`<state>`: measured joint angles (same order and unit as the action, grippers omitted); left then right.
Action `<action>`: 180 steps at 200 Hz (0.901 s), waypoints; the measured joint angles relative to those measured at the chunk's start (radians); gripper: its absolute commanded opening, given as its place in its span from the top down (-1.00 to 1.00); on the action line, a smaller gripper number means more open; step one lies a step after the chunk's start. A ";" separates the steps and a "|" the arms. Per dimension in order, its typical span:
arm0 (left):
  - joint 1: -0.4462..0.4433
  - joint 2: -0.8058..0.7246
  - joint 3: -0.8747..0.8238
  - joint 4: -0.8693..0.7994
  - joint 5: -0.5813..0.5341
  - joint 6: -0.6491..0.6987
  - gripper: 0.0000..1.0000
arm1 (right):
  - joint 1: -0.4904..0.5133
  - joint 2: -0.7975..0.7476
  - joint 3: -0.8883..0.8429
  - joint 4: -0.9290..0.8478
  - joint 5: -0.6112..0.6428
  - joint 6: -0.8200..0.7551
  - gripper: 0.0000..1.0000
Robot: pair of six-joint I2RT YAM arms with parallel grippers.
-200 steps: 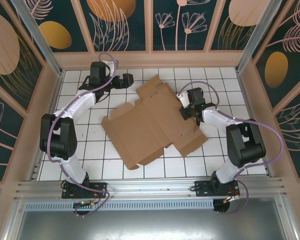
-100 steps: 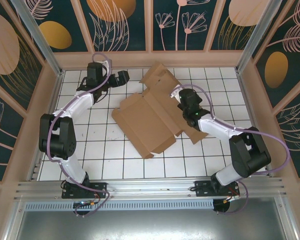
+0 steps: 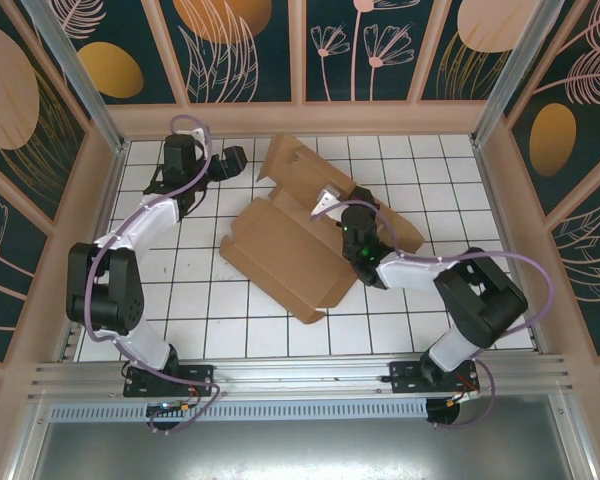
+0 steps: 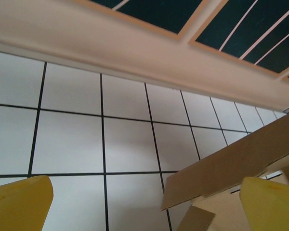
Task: Fold the paper box
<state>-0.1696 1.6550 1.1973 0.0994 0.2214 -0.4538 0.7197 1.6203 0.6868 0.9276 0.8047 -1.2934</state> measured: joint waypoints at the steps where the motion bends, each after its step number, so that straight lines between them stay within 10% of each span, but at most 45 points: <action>1: 0.000 -0.001 0.000 0.001 0.000 0.000 -0.97 | 0.001 0.003 -0.001 0.007 0.001 -0.004 1.00; 91: 0.046 0.050 -0.080 0.102 0.010 -0.055 -0.87 | 0.076 0.154 -0.078 0.463 0.035 -0.315 1.00; 180: 0.046 0.269 0.000 0.060 0.138 -0.055 -0.63 | 0.095 0.119 -0.082 0.379 0.032 -0.245 1.00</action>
<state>-0.1234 1.9236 1.1969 0.1589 0.3595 -0.5083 0.8146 1.7397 0.6044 1.3064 0.8371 -1.5383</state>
